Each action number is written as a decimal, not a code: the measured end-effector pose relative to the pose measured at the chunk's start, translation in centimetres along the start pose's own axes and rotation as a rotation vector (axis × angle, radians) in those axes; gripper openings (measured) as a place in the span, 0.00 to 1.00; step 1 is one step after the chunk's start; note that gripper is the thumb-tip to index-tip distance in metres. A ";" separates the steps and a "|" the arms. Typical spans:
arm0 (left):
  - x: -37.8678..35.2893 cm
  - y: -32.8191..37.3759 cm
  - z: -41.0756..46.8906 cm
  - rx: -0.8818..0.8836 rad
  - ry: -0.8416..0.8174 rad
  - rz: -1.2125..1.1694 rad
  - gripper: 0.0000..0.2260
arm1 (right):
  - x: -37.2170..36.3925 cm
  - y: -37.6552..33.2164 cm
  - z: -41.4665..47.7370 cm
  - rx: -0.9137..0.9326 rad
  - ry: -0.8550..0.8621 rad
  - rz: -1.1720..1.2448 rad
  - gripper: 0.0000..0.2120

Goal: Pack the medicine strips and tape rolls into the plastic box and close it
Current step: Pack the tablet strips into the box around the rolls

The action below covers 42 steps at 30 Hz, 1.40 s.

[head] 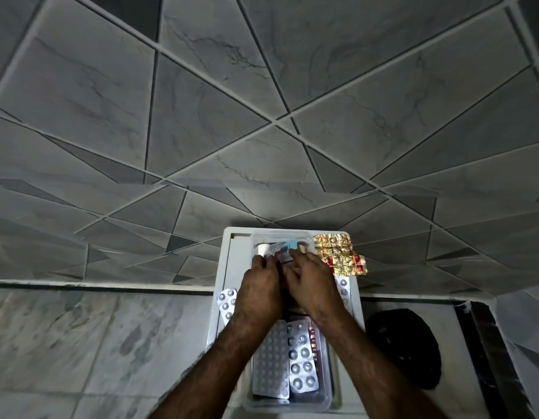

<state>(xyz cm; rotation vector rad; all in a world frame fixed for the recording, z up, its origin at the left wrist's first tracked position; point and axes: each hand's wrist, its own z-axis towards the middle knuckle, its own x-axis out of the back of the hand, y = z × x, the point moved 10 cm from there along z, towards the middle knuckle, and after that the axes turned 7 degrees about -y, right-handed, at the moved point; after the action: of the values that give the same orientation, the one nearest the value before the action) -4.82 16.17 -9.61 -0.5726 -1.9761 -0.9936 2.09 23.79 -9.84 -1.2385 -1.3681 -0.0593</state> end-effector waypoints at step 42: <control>-0.8 -15.5 -2.0 0.391 0.040 -0.252 0.18 | 6.5 16.3 0.8 -0.440 0.264 0.144 0.17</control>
<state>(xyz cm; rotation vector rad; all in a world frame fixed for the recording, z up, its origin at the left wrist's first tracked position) -14.15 5.49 -16.30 -0.0884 -2.1671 -0.7260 14.36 35.23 -15.26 -1.6273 -1.0622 -0.4277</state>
